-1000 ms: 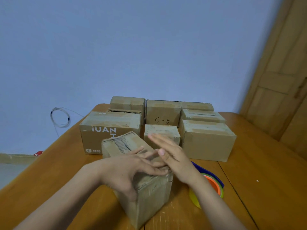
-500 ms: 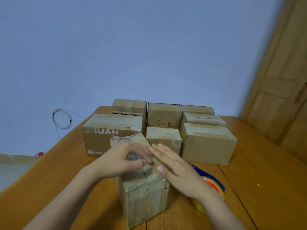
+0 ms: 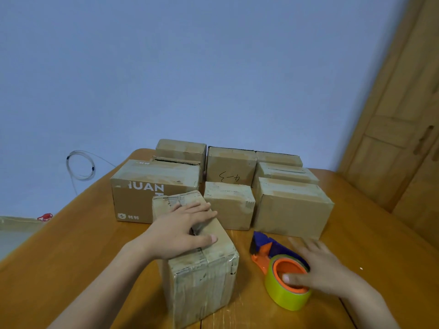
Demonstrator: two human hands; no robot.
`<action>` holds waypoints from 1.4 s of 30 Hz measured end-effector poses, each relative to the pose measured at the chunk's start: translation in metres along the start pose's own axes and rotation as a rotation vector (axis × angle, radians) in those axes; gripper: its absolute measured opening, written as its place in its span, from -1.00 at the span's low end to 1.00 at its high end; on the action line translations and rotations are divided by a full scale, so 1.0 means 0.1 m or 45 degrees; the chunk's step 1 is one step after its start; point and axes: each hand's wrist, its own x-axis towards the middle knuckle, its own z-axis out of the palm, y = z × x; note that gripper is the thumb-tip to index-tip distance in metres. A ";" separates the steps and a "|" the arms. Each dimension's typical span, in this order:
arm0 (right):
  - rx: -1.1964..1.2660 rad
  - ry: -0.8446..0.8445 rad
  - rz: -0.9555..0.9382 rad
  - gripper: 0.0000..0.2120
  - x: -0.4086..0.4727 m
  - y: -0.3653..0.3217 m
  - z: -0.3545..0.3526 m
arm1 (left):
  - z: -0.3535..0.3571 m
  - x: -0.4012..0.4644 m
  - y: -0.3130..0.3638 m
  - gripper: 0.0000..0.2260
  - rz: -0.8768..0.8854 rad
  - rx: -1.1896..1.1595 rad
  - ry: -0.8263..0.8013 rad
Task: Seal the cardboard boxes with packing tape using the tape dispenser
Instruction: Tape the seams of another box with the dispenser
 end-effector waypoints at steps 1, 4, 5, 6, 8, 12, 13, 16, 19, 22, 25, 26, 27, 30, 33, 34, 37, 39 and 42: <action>0.047 -0.077 -0.018 0.41 0.02 0.02 0.05 | 0.00 0.00 0.01 -0.16 -0.007 0.002 0.005; 0.257 -0.131 -0.100 0.39 0.03 0.05 0.11 | 0.01 0.00 0.00 -0.20 -0.002 -0.009 0.011; 0.261 -0.109 -0.107 0.37 0.02 0.04 0.11 | 0.01 0.00 -0.01 -0.18 0.003 -0.014 0.008; 0.264 -0.084 -0.115 0.33 0.03 0.03 0.12 | 0.01 0.00 -0.01 -0.16 0.008 -0.014 0.008; 0.278 -0.066 -0.112 0.25 0.03 0.00 0.14 | 0.01 0.00 -0.02 -0.17 0.003 -0.002 0.003; 0.197 -0.146 -0.068 0.27 0.03 -0.12 0.20 | 0.00 0.00 0.00 -0.21 -0.010 -0.002 0.001; 0.188 -0.141 -0.049 0.29 0.02 -0.14 0.21 | 0.00 0.00 0.01 -0.21 -0.016 -0.004 0.000; 0.182 -0.067 -0.050 0.17 0.04 -0.16 0.25 | -0.01 -0.01 0.03 -0.20 -0.026 -0.011 0.000; 0.165 0.003 -0.049 0.01 0.04 -0.17 0.28 | 0.00 -0.01 0.02 -0.20 -0.027 -0.021 0.001; 0.114 0.052 -0.058 -0.03 0.02 -0.19 0.27 | 0.00 -0.02 0.01 -0.20 -0.026 -0.026 -0.003; 0.068 0.123 -0.093 -0.02 0.01 -0.19 0.25 | 0.00 -0.01 0.00 -0.13 -0.015 -0.042 -0.011; 0.059 0.142 -0.110 -0.02 0.00 -0.20 0.24 | 0.00 -0.01 0.00 -0.13 -0.017 -0.041 -0.014; 0.064 0.159 -0.125 -0.02 -0.01 -0.20 0.22 | -0.01 -0.01 0.01 -0.17 -0.021 -0.040 -0.017; 0.149 0.254 -0.183 0.00 -0.03 -0.23 0.13 | -0.02 -0.01 0.04 -0.37 -0.029 -0.023 -0.019; 0.197 0.435 -0.287 -0.02 -0.09 -0.29 -0.03 | -0.01 -0.01 0.05 -0.44 -0.026 0.015 -0.018; 0.212 0.502 -0.328 -0.02 -0.11 -0.33 -0.09 | -0.01 -0.01 0.05 -0.44 -0.019 0.031 -0.021; 0.254 0.698 -0.447 -0.01 -0.15 -0.47 -0.29 | -0.01 0.01 0.06 -0.43 0.046 0.059 -0.052; 0.282 0.819 -0.543 -0.03 -0.15 -0.58 -0.41 | -0.03 0.04 0.08 -0.42 0.123 0.034 -0.088; 0.298 0.942 -0.650 -0.05 -0.11 -0.74 -0.55 | -0.02 0.10 0.13 -0.41 0.217 0.002 -0.119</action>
